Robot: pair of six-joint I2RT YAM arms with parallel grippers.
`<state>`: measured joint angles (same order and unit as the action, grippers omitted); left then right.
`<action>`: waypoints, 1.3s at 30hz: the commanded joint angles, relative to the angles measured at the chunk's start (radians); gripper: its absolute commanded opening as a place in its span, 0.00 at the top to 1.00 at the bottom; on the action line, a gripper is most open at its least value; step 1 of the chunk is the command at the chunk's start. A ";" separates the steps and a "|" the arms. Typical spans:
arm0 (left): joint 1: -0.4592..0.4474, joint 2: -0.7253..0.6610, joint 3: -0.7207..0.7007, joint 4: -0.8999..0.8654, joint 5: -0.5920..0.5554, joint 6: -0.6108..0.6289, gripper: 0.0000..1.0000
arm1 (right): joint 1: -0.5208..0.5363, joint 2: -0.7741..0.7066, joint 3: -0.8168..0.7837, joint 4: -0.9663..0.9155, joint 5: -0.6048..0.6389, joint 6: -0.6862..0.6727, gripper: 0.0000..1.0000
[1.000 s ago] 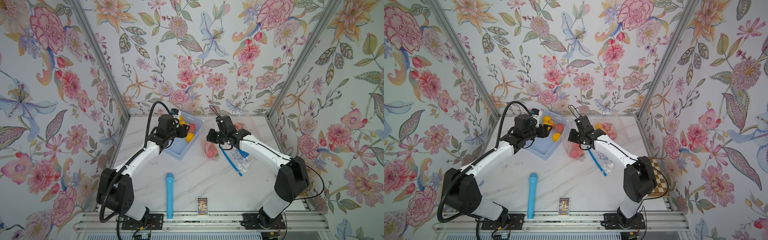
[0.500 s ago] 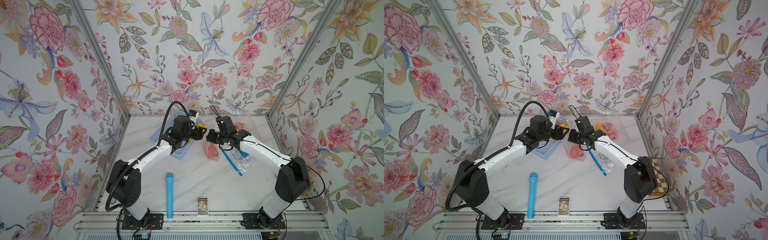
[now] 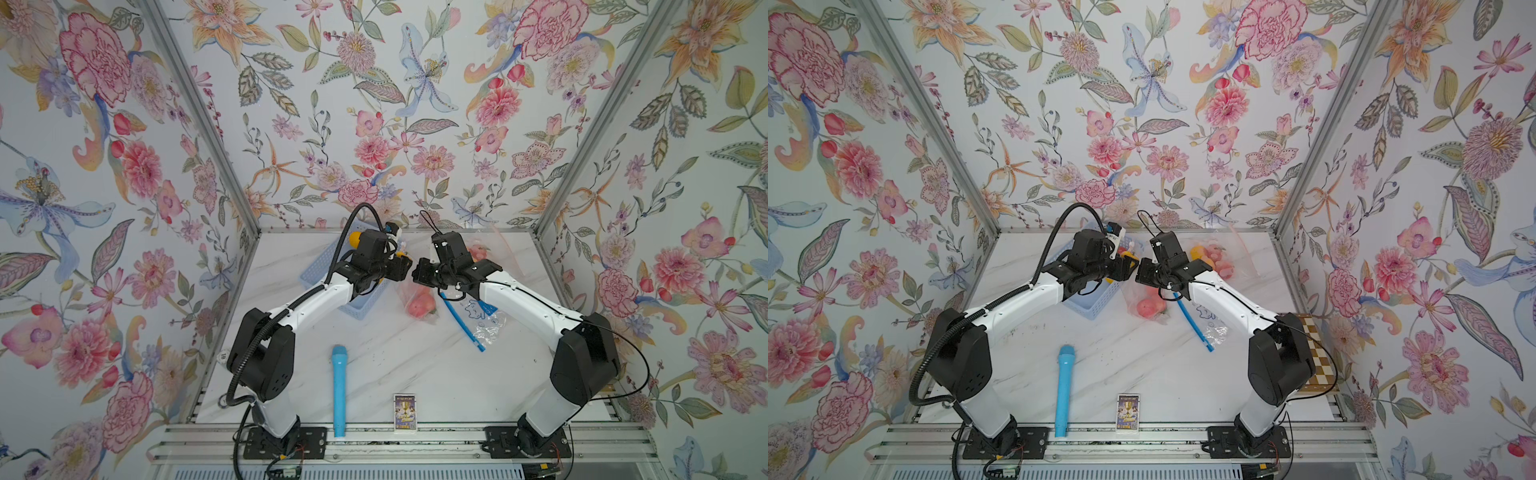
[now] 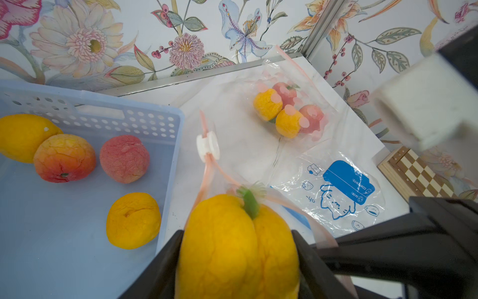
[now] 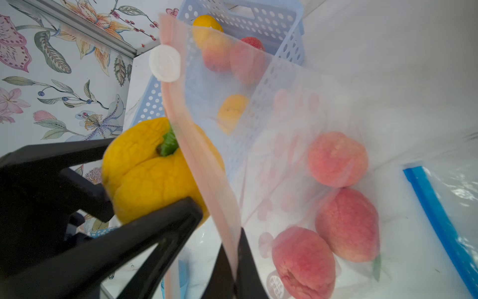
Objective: Place the peach in a zip-top bag and seal the zipper
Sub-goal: Place the peach in the zipper food storage bag, then adjust the zipper food storage bag at the center of the board.
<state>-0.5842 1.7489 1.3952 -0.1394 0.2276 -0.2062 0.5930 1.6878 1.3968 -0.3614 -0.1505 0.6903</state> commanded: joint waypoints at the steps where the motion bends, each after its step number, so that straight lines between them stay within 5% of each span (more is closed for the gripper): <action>1: -0.009 0.018 0.028 -0.052 -0.030 0.022 0.32 | -0.006 -0.020 0.001 0.014 -0.013 0.012 1.00; 14: -0.011 -0.014 0.015 -0.010 0.007 -0.020 0.14 | -0.008 -0.019 0.001 0.018 -0.017 0.012 1.00; 33: -0.012 -0.078 -0.040 -0.063 -0.213 0.009 0.27 | -0.008 -0.049 -0.002 0.016 -0.040 0.003 1.00; 39: -0.011 -0.095 -0.087 -0.068 -0.124 -0.009 0.36 | -0.007 -0.054 0.022 -0.034 -0.063 -0.037 1.00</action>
<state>-0.5896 1.6821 1.3396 -0.1772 0.0746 -0.2165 0.5930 1.6657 1.3979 -0.3656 -0.1925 0.6849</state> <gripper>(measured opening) 0.647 0.050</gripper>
